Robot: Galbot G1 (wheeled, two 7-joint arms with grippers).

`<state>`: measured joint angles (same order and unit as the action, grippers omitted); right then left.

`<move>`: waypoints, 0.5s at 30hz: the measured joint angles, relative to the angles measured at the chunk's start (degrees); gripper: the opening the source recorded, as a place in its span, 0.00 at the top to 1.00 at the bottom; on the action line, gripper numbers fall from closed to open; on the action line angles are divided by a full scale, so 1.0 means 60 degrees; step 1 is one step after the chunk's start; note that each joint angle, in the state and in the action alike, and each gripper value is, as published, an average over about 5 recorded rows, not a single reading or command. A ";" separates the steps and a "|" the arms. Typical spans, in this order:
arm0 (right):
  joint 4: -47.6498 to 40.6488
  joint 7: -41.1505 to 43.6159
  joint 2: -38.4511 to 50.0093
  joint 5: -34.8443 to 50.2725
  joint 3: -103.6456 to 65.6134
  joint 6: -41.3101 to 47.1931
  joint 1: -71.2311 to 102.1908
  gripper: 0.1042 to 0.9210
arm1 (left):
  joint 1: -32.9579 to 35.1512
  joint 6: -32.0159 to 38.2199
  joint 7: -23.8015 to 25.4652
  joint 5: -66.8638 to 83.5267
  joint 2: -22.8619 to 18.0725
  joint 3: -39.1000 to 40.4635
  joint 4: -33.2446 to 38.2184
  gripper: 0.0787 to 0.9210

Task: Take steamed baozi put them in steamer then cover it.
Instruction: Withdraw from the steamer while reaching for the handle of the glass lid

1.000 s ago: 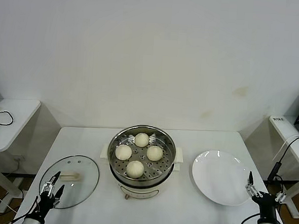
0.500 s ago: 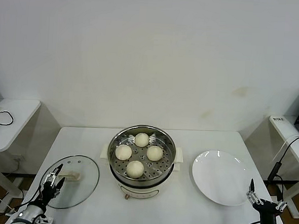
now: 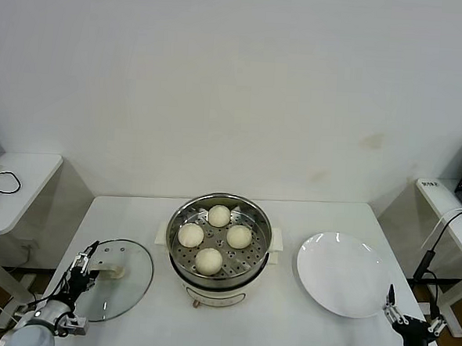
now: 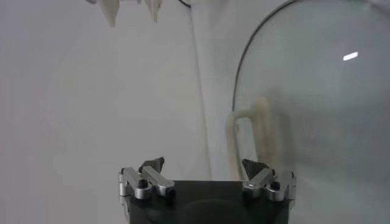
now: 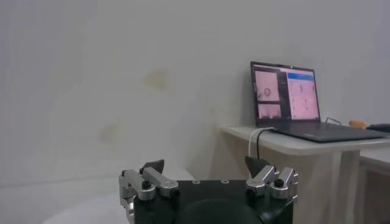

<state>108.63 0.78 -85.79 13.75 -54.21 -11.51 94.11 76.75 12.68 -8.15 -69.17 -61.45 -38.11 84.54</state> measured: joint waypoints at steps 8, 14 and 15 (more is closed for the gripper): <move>-0.0017 0.0003 -0.0039 -0.0074 -0.0003 -0.0001 0.0034 0.12 | -0.0484 0.0044 -0.0083 0.0186 -0.0159 0.0194 -0.0498 0.12; -0.0036 0.0007 -0.0061 -0.0112 0.0013 -0.0005 0.0054 0.12 | -0.0720 0.0071 -0.0204 0.0256 -0.0306 0.0286 -0.0863 0.19; -0.0036 0.0008 -0.0064 -0.0116 0.0019 -0.0005 0.0055 0.12 | -0.0748 0.0075 -0.0227 0.0256 -0.0326 0.0291 -0.0916 0.22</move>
<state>108.41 0.83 -86.18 13.05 -54.09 -11.54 94.44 72.26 13.12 -9.51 -67.63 -63.41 -36.37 79.05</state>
